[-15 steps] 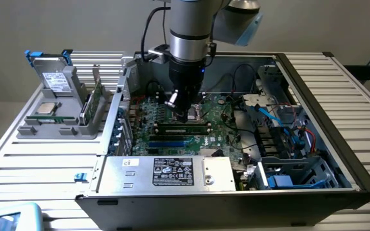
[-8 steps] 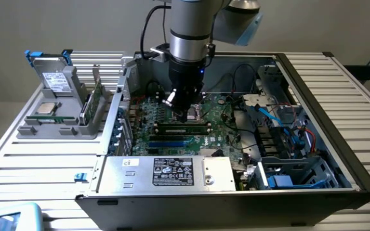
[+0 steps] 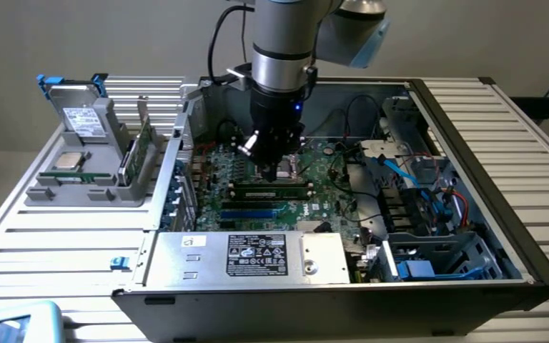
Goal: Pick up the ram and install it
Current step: 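Press down the ram until it locks into place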
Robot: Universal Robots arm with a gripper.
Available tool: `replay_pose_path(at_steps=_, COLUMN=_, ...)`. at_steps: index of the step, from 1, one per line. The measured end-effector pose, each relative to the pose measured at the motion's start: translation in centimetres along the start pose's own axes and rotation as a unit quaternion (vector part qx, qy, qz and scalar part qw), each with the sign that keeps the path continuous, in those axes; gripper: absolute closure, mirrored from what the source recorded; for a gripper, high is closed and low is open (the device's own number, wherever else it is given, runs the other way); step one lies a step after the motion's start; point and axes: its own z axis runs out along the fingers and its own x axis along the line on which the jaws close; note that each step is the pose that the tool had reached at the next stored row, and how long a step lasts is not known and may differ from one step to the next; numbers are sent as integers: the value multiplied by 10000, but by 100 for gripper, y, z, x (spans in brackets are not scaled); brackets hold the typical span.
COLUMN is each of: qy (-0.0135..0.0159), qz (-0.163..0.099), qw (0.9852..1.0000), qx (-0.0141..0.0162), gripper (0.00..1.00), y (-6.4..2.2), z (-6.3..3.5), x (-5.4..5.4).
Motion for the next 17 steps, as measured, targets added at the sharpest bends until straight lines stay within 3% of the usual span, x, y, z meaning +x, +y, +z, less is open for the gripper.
replay_pose_path(at_steps=8, qy=1, qz=524, qw=9986, qx=-47, gripper=89, y=0, z=0, x=0)
replay_pose_path(at_steps=17, qy=-10, qz=1025, qw=9947, qx=-78, gripper=89, y=0, z=0, x=0)
